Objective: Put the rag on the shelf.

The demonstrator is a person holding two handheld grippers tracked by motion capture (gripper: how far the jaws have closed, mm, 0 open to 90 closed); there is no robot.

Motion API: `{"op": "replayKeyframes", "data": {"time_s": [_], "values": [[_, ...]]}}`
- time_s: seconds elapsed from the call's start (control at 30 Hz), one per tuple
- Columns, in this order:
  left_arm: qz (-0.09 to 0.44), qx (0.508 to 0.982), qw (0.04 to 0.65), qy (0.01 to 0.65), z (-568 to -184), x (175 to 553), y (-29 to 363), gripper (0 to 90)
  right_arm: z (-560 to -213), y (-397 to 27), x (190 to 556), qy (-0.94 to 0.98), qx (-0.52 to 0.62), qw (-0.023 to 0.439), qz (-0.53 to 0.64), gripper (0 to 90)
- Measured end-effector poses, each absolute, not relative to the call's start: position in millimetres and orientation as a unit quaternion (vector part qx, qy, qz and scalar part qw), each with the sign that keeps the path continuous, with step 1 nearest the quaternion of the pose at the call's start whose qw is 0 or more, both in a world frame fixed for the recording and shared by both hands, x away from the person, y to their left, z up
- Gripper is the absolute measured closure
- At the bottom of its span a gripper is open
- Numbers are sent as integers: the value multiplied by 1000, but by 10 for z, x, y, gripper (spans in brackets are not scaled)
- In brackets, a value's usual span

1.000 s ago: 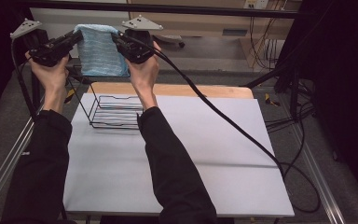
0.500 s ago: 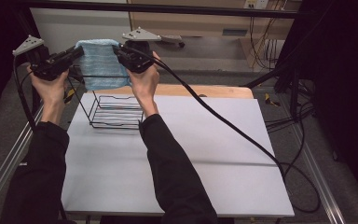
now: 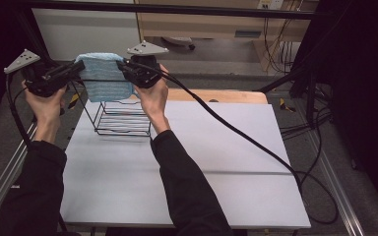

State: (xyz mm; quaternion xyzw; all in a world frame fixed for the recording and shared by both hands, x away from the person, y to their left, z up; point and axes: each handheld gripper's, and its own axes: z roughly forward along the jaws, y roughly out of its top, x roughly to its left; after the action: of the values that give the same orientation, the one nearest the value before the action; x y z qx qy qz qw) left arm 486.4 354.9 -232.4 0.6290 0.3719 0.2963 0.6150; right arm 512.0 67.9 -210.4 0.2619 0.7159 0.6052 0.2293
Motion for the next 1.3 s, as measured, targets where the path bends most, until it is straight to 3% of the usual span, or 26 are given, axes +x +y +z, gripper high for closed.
{"op": "replayKeyframes", "data": {"time_s": [0.63,1.0,1.3], "values": [[286,652,605,356,-2444,4603,3625,773,-2173,669,4920,752,230,219,577,811],[286,645,594,388,-2277,4526,3696,726,-2200,686,4864,762,215,223,569,813],[278,652,564,423,-1919,4625,3614,842,-2269,640,4860,763,214,210,573,814]]}}
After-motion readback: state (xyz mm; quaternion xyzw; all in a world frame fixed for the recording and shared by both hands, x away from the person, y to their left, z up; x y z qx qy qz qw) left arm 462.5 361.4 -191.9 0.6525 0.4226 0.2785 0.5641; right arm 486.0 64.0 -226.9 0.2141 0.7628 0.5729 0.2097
